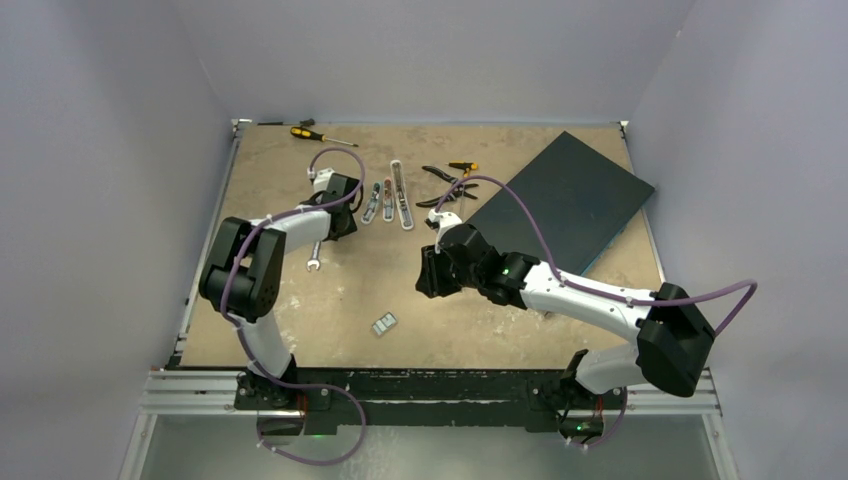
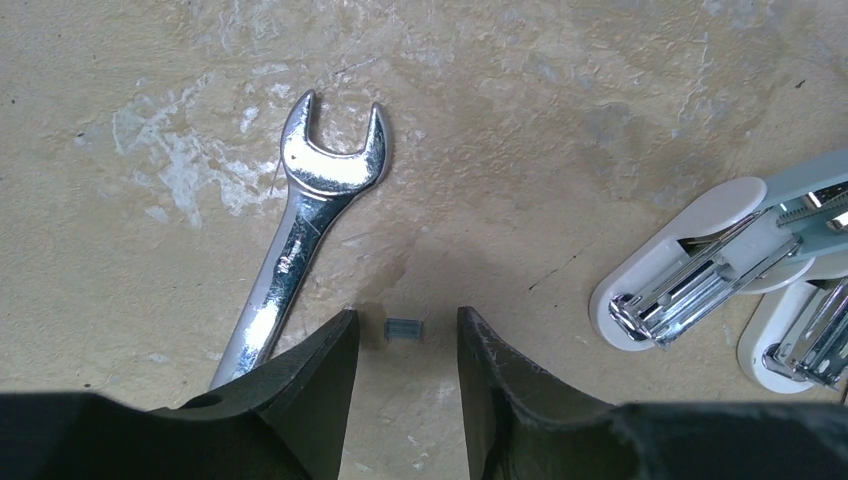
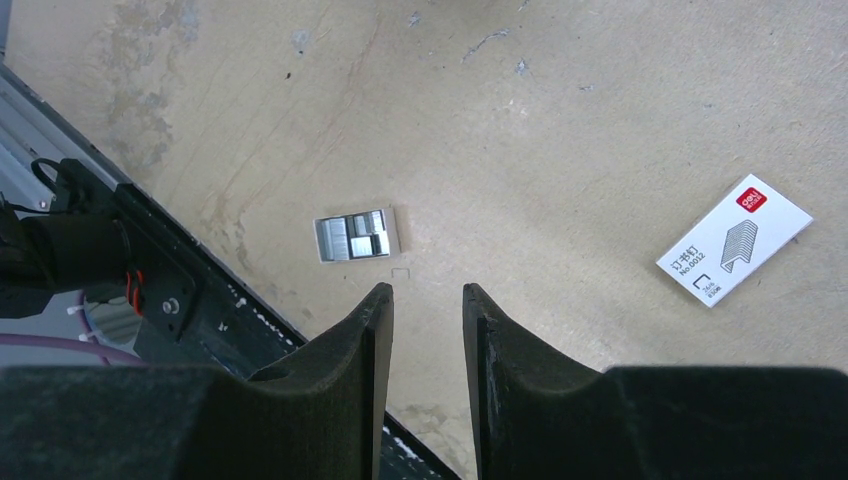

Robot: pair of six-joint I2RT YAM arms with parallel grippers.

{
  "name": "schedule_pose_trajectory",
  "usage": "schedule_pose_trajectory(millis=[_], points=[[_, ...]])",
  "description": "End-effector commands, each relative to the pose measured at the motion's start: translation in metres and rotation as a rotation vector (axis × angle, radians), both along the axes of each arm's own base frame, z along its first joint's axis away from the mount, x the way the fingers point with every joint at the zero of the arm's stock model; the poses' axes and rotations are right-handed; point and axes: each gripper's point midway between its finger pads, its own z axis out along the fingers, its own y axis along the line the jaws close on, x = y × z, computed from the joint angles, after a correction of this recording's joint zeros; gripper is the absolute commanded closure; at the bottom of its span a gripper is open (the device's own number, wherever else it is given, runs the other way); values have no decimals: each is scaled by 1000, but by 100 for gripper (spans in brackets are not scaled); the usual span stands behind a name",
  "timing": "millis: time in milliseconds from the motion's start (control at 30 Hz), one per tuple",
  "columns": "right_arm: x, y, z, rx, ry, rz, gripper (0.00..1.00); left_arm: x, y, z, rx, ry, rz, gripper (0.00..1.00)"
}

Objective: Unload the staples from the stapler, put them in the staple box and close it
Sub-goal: Pick up the staple from the center of the board.

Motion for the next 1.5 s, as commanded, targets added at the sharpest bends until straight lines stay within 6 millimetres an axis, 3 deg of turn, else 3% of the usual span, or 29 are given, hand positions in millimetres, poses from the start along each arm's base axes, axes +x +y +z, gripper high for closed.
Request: schedule_pose_trajectory(millis=[0,1033,1267,1467], points=[[2,0,9,19,-29,11,66,9,3,-1,10,-9,3,63],[0,4,8,27,-18,31,65,-8,6,6,0,6,16,89],[1,3,8,27,-21,26,65,-10,-4,20,-51,-14,-9,90],[5,-2,18,39,-52,-8,65,-31,-30,41,-81,-34,-60,90]])
